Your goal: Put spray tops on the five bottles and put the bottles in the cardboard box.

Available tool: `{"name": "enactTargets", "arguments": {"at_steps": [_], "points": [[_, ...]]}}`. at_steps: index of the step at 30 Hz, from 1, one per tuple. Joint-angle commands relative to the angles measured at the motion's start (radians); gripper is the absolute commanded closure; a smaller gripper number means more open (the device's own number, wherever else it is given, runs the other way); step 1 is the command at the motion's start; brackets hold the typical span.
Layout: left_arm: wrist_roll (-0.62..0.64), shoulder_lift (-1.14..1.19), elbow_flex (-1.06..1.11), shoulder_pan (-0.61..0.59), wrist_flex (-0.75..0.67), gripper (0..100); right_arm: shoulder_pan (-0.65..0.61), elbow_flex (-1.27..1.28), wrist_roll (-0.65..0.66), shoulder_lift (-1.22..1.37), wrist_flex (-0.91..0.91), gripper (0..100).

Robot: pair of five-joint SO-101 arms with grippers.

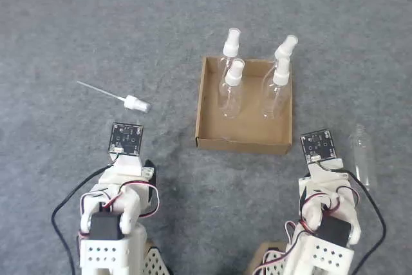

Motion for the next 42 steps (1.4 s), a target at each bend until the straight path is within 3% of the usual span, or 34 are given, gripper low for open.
{"name": "enactTargets", "arguments": {"at_steps": [1, 33, 42], "points": [[-0.008, -0.012, -0.007, 0.005, 0.005, 91, 0.001, 0.021, -0.009, -0.012, -0.012, 97.3], [-0.006, -0.012, -0.007, 0.011, 0.005, 91, -0.002, 0.021, -0.012, -0.015, -0.012, 97.2], [-0.012, -0.012, -0.007, 0.012, -0.014, 91, -0.064, 0.002, -0.008, -0.016, -0.087, 97.1]]}}
